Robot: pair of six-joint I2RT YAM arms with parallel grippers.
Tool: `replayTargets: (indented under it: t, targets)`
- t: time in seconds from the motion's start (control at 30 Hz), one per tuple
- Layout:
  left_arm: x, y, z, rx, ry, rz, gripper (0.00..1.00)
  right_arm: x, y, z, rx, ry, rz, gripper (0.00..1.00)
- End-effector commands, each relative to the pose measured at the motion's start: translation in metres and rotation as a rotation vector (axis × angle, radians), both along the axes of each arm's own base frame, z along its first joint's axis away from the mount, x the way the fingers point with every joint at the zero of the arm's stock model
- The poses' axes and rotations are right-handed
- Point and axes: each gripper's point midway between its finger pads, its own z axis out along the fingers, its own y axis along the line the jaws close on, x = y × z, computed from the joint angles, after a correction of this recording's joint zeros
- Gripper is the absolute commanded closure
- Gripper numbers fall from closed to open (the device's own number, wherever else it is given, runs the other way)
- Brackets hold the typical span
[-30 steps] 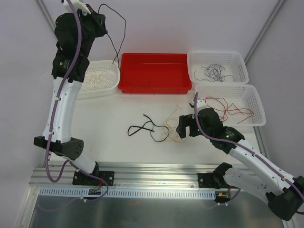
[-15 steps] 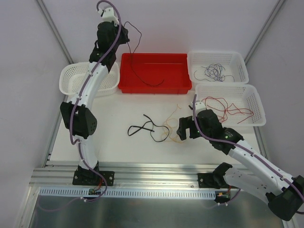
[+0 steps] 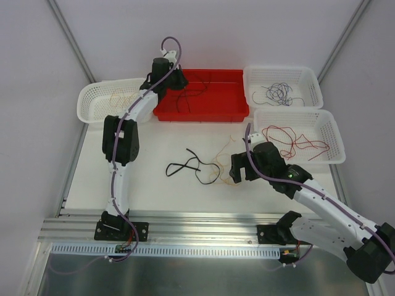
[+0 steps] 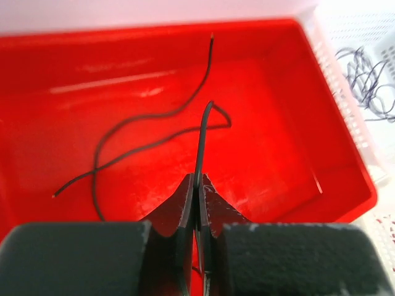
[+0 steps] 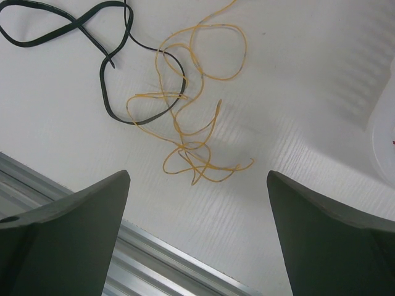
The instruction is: Untangle the cables
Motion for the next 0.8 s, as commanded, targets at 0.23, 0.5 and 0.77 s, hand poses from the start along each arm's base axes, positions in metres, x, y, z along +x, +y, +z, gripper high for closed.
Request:
replayTargets:
  t: [0.23, 0.5, 0.77]
  targets:
    - [0.011, 0.018, -0.077, -0.024, 0.200, 0.144, 0.92, 0.005, 0.002, 0.000, -0.008, 0.004, -0.006, 0.02]
    - [0.007, 0.051, -0.091, -0.126, 0.330, 0.249, 0.90, 0.005, 0.004, -0.001, -0.005, 0.018, -0.009, 0.02]
    - [-0.001, 0.055, -0.071, -0.103, 0.304, 0.246, 0.68, 0.002, 0.002, 0.003, 0.010, 0.015, -0.013, 0.02]
